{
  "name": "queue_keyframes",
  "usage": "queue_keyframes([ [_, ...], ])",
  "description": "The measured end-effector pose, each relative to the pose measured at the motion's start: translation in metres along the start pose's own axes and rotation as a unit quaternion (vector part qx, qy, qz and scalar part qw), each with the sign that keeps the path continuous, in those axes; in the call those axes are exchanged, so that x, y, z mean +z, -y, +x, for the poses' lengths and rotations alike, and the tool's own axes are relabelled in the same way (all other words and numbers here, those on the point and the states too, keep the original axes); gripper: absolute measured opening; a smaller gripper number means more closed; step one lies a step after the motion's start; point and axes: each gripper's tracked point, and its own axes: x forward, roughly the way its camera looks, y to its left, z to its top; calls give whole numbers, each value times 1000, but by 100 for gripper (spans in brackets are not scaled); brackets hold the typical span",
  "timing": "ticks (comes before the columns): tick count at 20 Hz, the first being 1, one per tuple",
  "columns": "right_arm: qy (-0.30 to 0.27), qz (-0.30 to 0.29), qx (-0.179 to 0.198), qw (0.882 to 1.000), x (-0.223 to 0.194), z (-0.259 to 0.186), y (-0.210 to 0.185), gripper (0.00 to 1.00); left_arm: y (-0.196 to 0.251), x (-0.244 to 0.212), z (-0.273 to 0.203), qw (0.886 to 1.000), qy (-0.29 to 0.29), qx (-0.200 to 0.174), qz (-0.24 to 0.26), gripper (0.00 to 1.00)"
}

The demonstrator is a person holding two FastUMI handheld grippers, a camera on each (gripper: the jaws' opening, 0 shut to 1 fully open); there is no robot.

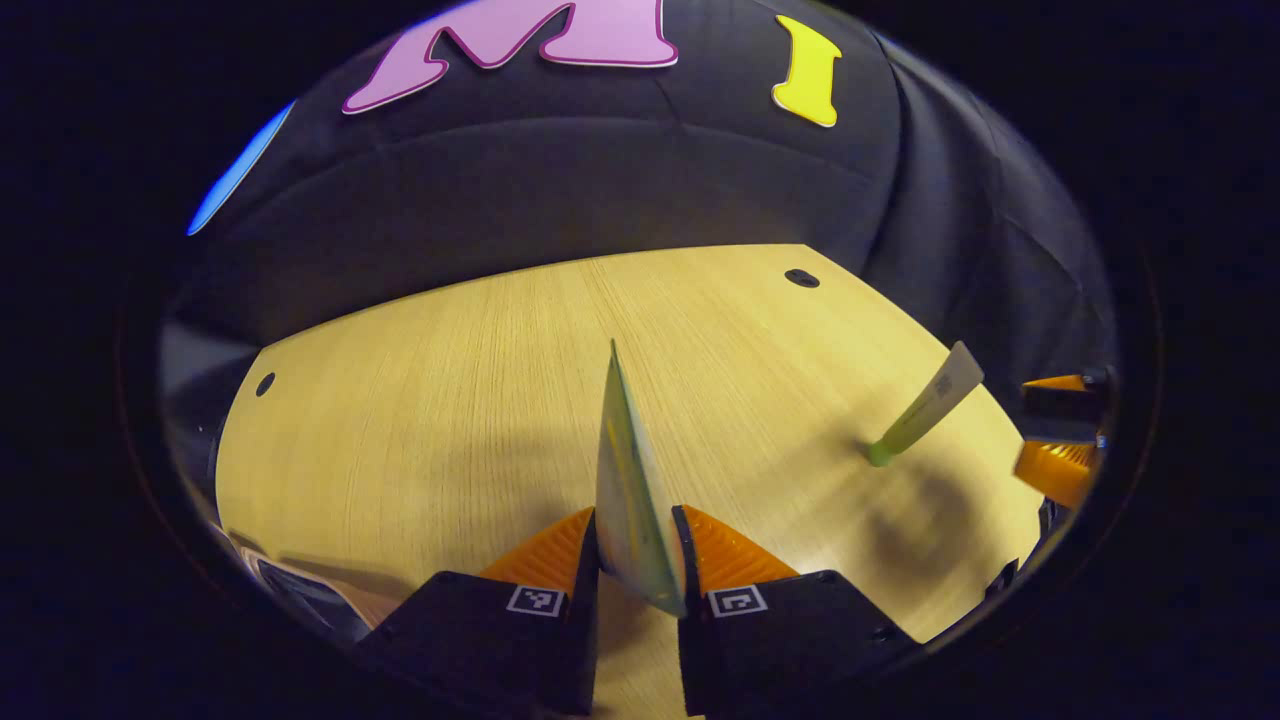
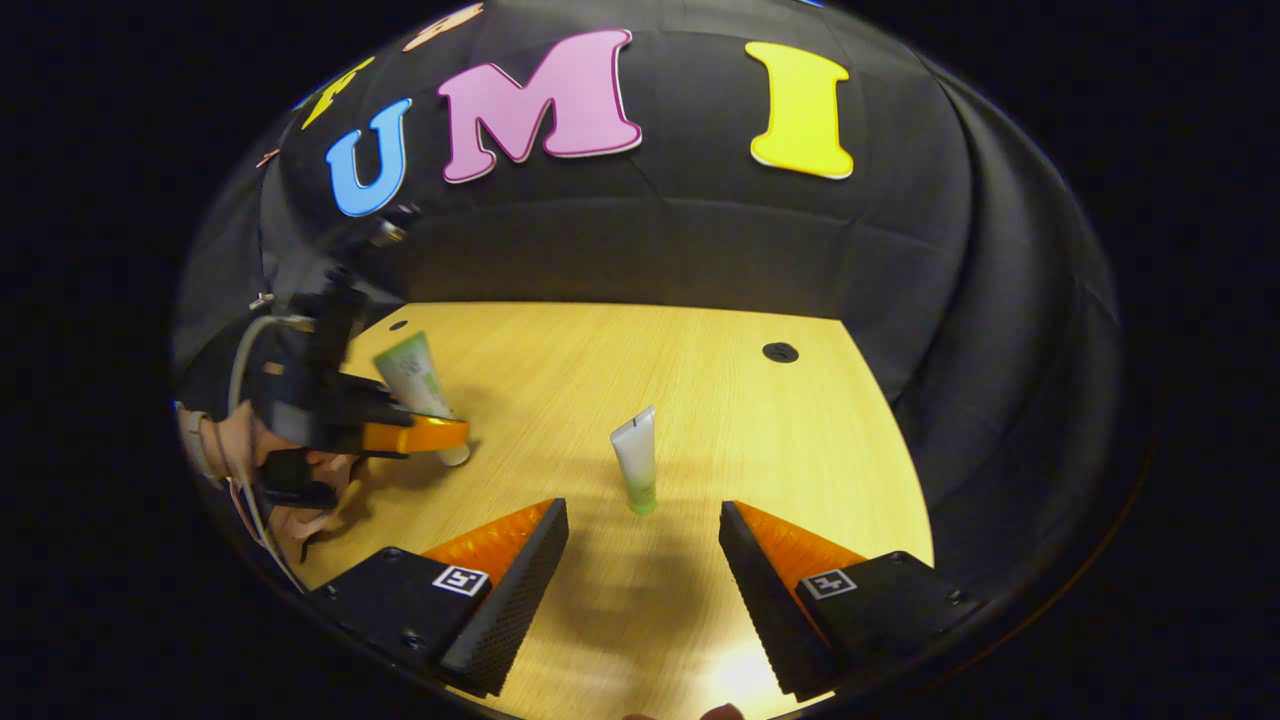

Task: First open the suitcase, pack the skin care products into it, and then close the suitcase.

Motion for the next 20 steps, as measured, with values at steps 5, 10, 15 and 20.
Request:
queue_keyframes([
  [5,-28,-20,-5,999,-23,74,6,95,22,-24,-80,996,1,3,-86,34],
  [10,-28,-8,-16,999,-25,93,13,33,-30,-69,-165,991,-35,78,-103,37],
  [15,-11,8,20,1000,-2,51,-20,33,-128,-120,-210,970,-111,151,-151,38],
  [20,21,-24,81,996,22,-6,-102,33,-191,-194,-212,943,-240,169,-154,39],
])
